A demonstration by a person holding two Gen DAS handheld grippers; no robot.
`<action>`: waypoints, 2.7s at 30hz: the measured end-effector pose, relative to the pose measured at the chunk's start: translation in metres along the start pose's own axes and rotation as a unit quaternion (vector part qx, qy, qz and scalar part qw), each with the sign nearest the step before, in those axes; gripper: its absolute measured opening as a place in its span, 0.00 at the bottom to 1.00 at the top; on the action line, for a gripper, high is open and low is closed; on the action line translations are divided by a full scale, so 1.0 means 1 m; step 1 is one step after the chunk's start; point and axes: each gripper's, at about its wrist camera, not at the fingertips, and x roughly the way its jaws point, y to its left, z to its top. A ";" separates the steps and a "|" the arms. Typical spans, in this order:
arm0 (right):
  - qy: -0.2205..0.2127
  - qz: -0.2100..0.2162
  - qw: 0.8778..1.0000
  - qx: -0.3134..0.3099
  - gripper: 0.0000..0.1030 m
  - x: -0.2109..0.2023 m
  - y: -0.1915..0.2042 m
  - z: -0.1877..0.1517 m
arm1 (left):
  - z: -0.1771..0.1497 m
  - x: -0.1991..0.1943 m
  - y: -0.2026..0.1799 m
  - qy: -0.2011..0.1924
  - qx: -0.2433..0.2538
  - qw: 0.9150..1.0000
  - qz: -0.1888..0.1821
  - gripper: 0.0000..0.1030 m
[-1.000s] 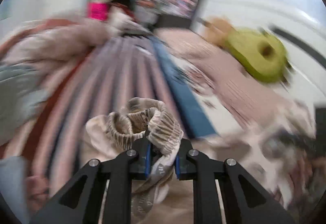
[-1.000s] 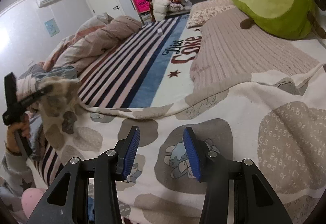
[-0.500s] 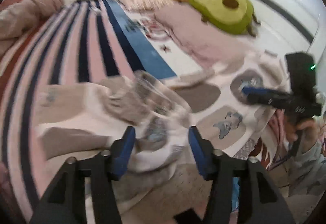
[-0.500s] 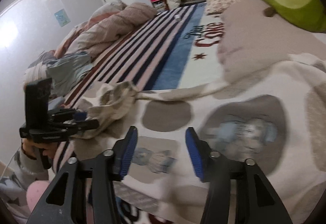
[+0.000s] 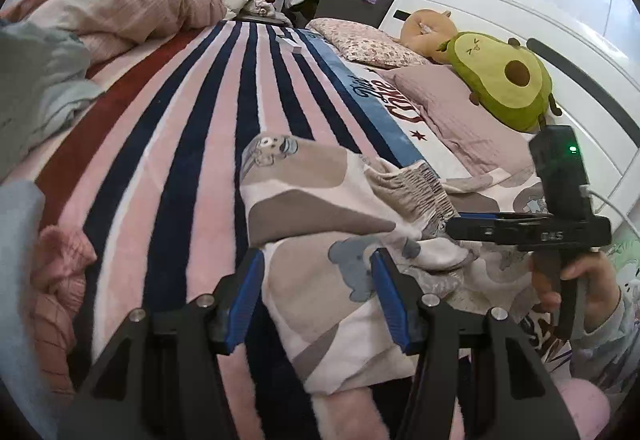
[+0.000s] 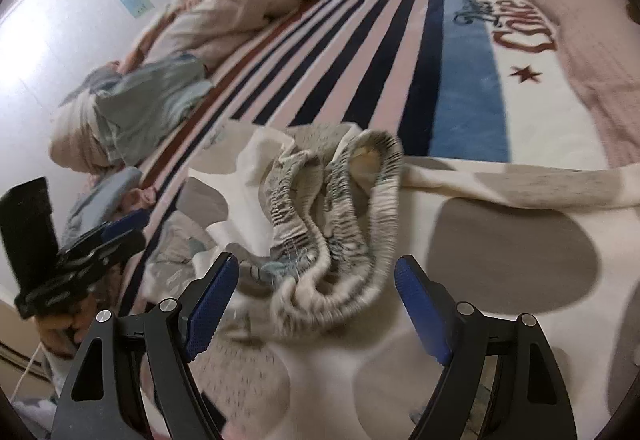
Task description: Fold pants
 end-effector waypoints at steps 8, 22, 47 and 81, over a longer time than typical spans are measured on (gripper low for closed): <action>0.002 -0.017 1.000 -0.020 0.53 0.025 0.010 0.003 | -0.004 0.019 0.009 -0.002 -0.008 1.000 -0.003 0.50; -0.116 -0.063 0.991 -0.038 0.11 -0.071 0.004 -0.003 | 0.006 0.008 -0.015 -0.016 0.025 0.999 -0.019 0.66; -0.092 -0.136 0.986 0.004 0.53 -0.140 -0.082 -0.053 | 0.017 0.101 -0.041 0.118 -0.061 0.980 -0.146 0.73; -0.141 -0.129 0.979 0.072 0.57 -0.181 -0.097 -0.075 | 0.040 -0.015 0.013 -0.007 -0.035 0.991 0.130 0.58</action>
